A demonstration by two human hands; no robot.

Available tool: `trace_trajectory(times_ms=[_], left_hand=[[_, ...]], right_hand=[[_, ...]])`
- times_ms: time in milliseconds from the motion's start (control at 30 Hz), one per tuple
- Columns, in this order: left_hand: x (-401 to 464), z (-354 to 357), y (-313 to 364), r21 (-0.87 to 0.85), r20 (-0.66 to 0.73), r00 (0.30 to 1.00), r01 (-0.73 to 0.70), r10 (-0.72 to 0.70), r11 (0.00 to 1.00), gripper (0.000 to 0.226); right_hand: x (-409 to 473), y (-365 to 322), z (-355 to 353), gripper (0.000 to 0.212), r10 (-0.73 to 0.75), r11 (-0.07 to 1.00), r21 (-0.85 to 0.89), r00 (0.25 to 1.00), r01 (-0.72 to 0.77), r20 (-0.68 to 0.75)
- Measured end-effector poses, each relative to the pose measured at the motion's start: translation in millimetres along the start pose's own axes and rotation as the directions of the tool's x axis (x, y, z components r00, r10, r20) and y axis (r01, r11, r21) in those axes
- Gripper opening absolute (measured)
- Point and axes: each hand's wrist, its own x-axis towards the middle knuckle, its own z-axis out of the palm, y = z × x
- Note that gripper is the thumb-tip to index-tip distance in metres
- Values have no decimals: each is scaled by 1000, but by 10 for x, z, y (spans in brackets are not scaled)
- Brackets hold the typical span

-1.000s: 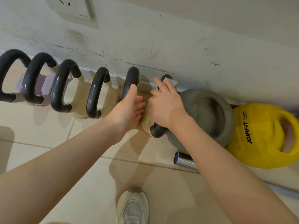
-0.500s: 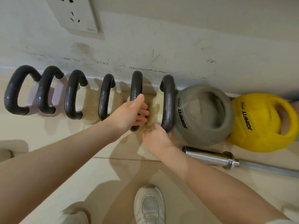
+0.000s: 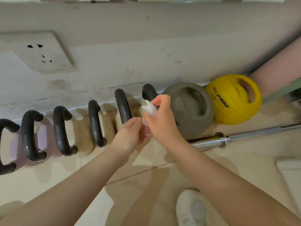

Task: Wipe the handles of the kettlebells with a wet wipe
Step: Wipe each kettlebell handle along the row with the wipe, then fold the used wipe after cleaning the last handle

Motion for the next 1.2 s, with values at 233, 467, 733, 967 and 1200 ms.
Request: trace_trajectory(times_ms=[233,467,733,967,1200], left_hand=[[-22,241,176,-167,113,993,48,-29,985,19],[-42,715,149,-30,211,974,87,-79,996,19],[-248,2040,101,180,360,933,-53,-15,982,6],[-496,3447,78,218,549,835,-200,50,955,15],[-808,4509,191,266,661,745,-343,89,901,25]], right_hand=[[-198,-74,-209,38,-79,963,-259,997,79,13],[-476,160,-978,34,-136,882,-440,985,169,107],[-1021,701,-2180,17,-232,723,-677,971,136,-53],[-1659,1126,-3425,7,-229,846,-504,733,-176,-640],[-2322,1150,-4674,12,-317,859,-431,373,-277,-872]])
